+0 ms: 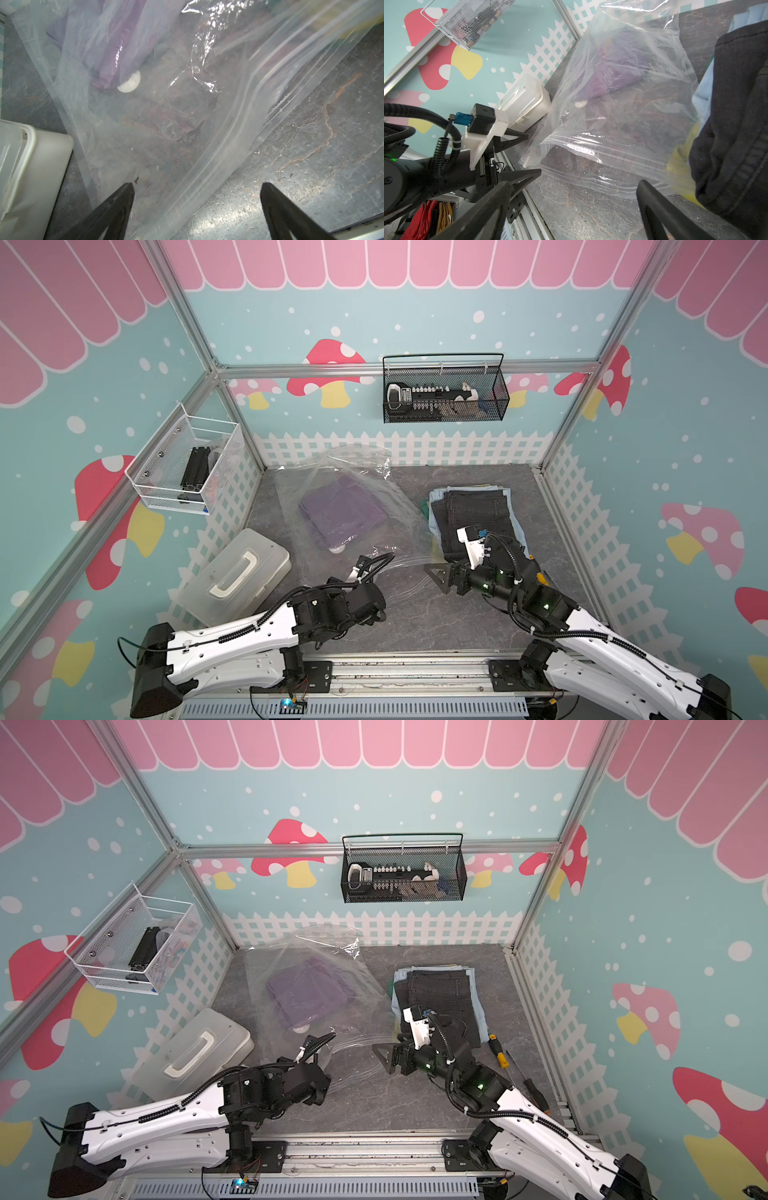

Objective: Take the trousers out of the vacuum bag
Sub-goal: Open the vacuum bag at the center of the board.

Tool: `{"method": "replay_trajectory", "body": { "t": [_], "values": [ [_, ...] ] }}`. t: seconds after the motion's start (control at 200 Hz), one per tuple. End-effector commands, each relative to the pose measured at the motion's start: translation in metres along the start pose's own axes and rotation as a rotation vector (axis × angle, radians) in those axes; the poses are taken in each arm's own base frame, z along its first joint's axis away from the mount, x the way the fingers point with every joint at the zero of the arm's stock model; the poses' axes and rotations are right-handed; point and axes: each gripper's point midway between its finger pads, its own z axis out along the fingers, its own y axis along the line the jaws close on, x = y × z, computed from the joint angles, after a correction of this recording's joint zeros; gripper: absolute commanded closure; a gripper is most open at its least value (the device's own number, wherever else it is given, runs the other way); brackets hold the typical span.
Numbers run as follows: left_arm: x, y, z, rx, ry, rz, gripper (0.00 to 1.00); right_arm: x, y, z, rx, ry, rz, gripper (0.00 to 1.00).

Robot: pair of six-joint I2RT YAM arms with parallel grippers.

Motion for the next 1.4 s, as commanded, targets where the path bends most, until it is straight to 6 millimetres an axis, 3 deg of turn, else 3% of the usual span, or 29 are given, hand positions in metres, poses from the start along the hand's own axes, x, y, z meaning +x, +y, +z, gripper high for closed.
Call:
{"method": "replay_trajectory", "body": {
  "t": [0.0, 0.2, 0.4, 0.68, 0.83, 1.121, 1.296, 1.396],
  "values": [
    [0.002, -0.001, 0.002, 0.000, 0.002, -0.014, 0.04, 0.006, 0.002, 0.002, -0.015, 0.016, 0.004, 0.04],
    [0.007, -0.009, 0.007, 0.027, 0.014, -0.011, 0.01, 0.005, 0.004, 0.002, -0.036, -0.010, 0.020, 0.04],
    [0.001, 0.004, 0.013, -0.071, -0.025, -0.041, 0.01, 0.006, 0.007, -0.002, -0.048, -0.004, 0.023, 0.05],
    [-0.003, 0.008, 0.030, -0.126, -0.054, -0.085, 0.09, 0.009, 0.016, -0.006, -0.106, -0.006, 0.041, 0.12],
    [-0.005, 0.002, 0.038, -0.065, -0.048, -0.096, 0.22, 0.015, 0.018, -0.011, -0.131, -0.001, 0.047, 0.14],
    [-0.011, 0.007, 0.032, 0.027, -0.039, -0.128, 0.75, 0.035, 0.029, -0.002, -0.185, 0.066, 0.041, 0.19],
    [-0.022, 0.001, 0.021, 0.085, -0.012, -0.141, 0.99, 0.045, 0.039, 0.003, -0.217, 0.069, 0.030, 0.23],
    [-0.031, -0.003, 0.015, 0.099, 0.016, -0.124, 1.00, 0.051, 0.045, 0.007, -0.224, 0.077, 0.019, 0.26]
  ]
}}
